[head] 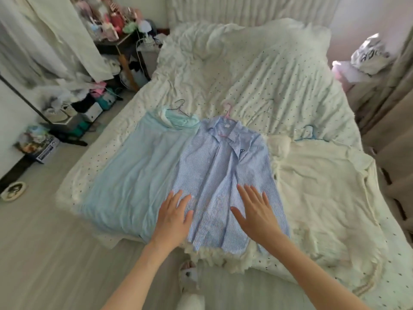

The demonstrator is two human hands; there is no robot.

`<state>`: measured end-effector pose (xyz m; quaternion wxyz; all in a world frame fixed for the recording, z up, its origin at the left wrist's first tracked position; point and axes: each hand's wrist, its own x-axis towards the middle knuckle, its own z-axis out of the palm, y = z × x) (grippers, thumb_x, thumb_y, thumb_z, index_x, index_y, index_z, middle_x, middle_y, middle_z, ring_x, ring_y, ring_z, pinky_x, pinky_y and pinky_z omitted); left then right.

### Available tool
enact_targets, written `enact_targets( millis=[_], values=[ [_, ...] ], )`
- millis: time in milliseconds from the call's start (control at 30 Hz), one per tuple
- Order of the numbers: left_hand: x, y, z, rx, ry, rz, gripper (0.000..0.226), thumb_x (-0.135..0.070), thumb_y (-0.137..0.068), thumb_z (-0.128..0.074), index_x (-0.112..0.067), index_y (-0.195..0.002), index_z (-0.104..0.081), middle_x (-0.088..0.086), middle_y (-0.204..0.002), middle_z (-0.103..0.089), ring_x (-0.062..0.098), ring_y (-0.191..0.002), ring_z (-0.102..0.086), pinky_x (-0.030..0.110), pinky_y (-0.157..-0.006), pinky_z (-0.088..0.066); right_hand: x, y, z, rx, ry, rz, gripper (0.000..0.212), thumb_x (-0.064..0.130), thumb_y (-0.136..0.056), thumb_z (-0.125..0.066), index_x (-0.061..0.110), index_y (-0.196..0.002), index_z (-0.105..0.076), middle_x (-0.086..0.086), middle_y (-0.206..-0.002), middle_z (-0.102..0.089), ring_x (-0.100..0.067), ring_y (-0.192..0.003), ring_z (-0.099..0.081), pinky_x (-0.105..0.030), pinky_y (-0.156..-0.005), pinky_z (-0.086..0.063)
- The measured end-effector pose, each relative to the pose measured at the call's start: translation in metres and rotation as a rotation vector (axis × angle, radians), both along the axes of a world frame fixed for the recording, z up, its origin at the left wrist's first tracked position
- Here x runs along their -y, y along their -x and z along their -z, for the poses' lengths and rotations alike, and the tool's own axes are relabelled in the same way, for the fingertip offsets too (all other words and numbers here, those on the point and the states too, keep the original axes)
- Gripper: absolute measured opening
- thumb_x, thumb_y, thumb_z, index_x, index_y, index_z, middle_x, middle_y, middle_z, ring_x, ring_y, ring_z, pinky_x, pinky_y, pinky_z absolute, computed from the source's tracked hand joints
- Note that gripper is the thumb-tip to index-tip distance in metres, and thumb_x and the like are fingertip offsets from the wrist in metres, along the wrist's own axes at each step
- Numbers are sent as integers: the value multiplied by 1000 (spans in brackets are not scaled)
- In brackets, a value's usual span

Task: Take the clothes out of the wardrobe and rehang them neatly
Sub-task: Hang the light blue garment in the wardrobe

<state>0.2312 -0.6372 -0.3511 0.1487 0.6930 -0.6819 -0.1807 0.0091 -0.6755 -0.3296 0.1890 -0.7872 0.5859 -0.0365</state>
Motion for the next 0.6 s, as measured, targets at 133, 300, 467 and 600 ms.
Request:
enact_targets(
  millis=[133, 300, 467, 600],
  values=[
    [48, -20, 9, -23, 26, 66, 71, -49, -83, -15, -13, -139, -41, 10, -150, -29, 29, -142, -14, 37, -113, -12, 44, -30, 4, -25, -8, 8, 65, 49, -97, -28, 21, -149, -1, -2, -157, -5, -18, -145, 2, -37, -117, 4],
    [131, -93, 26, 58, -57, 171, 64, -42, -82, -24, -8, -127, -54, 16, -136, -48, 41, -129, -39, 52, -100, -36, 123, -92, 12, -46, -21, 92, 65, 47, -98, -29, 21, -149, 0, -1, -158, -5, -18, -145, 2, -37, -117, 3],
    [212, -182, 22, 112, -151, 157, 46, -31, -78, -39, -5, -104, -67, 21, -107, -66, 45, -97, -62, 55, -71, -51, 196, -170, 14, -7, -51, 117, 63, 45, -98, -31, 21, -149, -2, -1, -157, -7, -18, -145, 0, -36, -116, 2],
    [256, -218, 35, 93, -134, 161, 53, -36, -81, -33, -5, -113, -64, 21, -120, -60, 46, -113, -54, 56, -86, -45, 238, -206, 23, 27, -96, 130, 63, 44, -98, -33, 20, -149, -4, -2, -157, -9, -18, -145, -1, -35, -116, 3]
  ],
)
